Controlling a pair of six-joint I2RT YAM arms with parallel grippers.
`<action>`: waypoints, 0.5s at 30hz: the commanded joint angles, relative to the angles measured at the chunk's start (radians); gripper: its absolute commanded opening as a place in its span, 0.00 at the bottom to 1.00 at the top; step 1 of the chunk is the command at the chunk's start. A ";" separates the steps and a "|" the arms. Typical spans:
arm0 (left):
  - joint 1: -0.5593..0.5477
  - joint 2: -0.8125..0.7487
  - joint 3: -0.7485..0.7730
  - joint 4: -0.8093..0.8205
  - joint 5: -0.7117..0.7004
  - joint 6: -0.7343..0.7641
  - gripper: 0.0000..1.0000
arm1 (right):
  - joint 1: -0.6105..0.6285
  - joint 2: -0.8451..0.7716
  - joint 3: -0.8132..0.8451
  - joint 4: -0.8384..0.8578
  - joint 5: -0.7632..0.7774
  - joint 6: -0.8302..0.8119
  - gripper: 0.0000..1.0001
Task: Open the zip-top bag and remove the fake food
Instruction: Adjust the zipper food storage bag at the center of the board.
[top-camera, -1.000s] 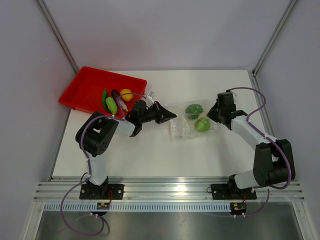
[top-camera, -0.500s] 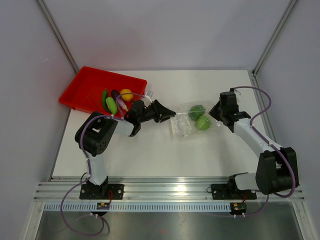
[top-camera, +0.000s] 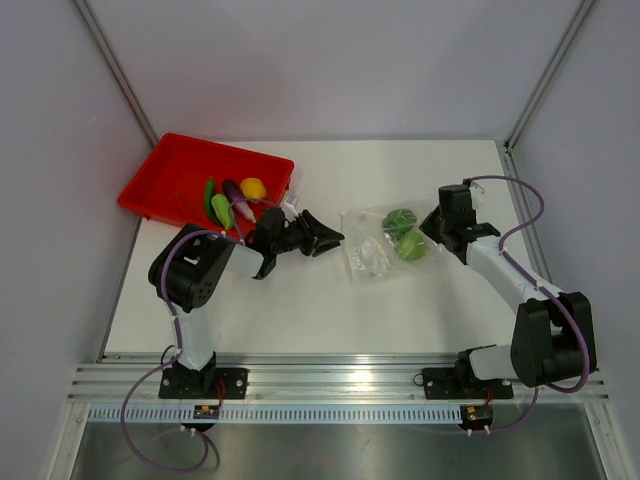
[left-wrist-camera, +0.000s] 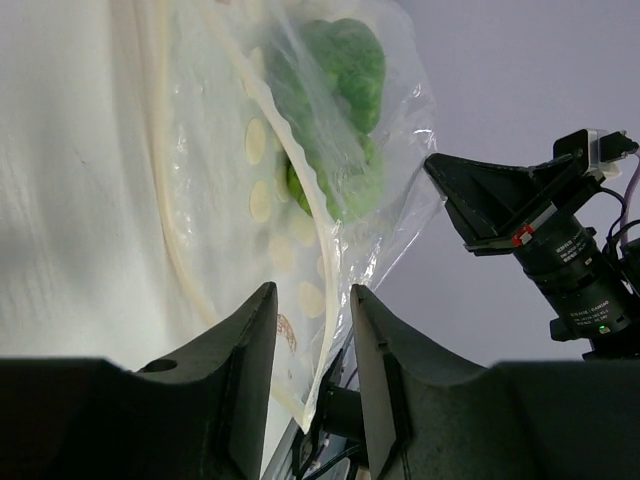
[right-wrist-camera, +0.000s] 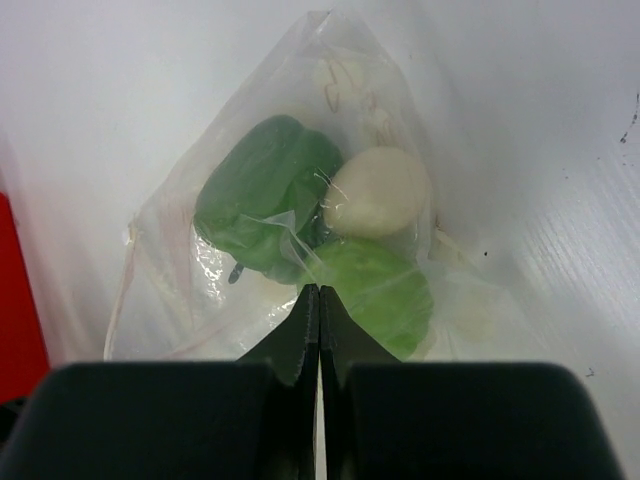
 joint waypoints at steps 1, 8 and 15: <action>0.005 -0.024 -0.004 0.028 -0.021 0.008 0.36 | -0.004 -0.014 -0.007 -0.001 0.058 0.025 0.00; -0.004 0.011 -0.005 0.046 -0.021 0.006 0.08 | -0.010 -0.022 -0.013 -0.004 0.072 0.037 0.00; -0.015 0.037 0.018 0.002 -0.024 0.025 0.00 | -0.012 -0.030 -0.020 0.004 0.069 0.040 0.00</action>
